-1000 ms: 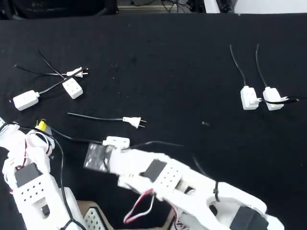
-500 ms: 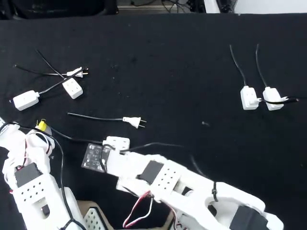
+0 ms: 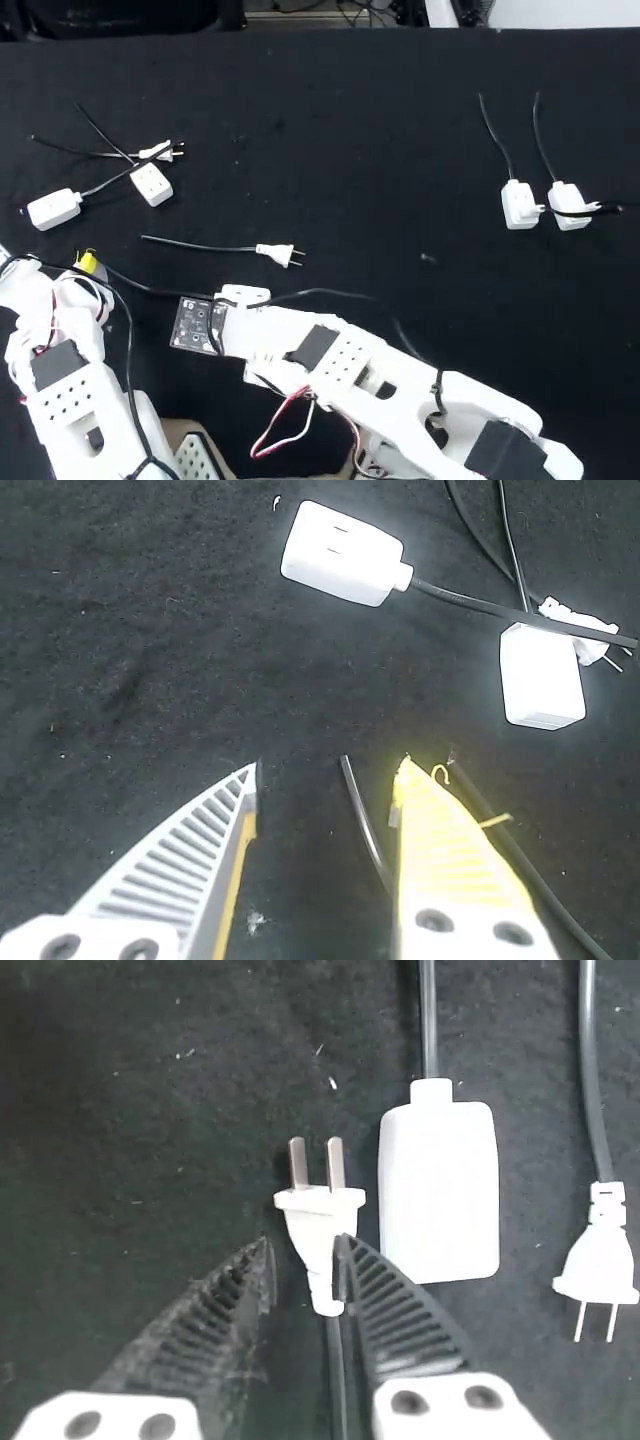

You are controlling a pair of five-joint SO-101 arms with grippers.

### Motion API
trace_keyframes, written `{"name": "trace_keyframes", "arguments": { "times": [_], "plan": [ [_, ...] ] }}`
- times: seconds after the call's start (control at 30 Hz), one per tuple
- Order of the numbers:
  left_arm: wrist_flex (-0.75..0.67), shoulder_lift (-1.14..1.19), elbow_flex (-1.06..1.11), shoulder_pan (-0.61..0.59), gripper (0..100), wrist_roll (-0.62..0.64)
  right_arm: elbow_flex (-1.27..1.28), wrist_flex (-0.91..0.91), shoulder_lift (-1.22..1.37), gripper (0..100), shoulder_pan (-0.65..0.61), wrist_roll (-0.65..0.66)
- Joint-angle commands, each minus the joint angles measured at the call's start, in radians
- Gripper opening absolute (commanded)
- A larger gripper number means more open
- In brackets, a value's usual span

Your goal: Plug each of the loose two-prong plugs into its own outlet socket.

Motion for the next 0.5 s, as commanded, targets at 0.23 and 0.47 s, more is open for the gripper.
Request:
{"name": "trace_keyframes", "arguments": {
  "times": [0.23, 0.47],
  "plan": [
    [-0.014, 0.000, -0.068, -0.012, 22, 0.006, -0.022, 0.104, -0.182, 9.3, 0.011, 0.011],
    [-0.014, 0.000, -0.068, -0.012, 22, 0.006, -0.013, 0.107, -0.193, 9.6, 0.008, 0.011]
  ]
}}
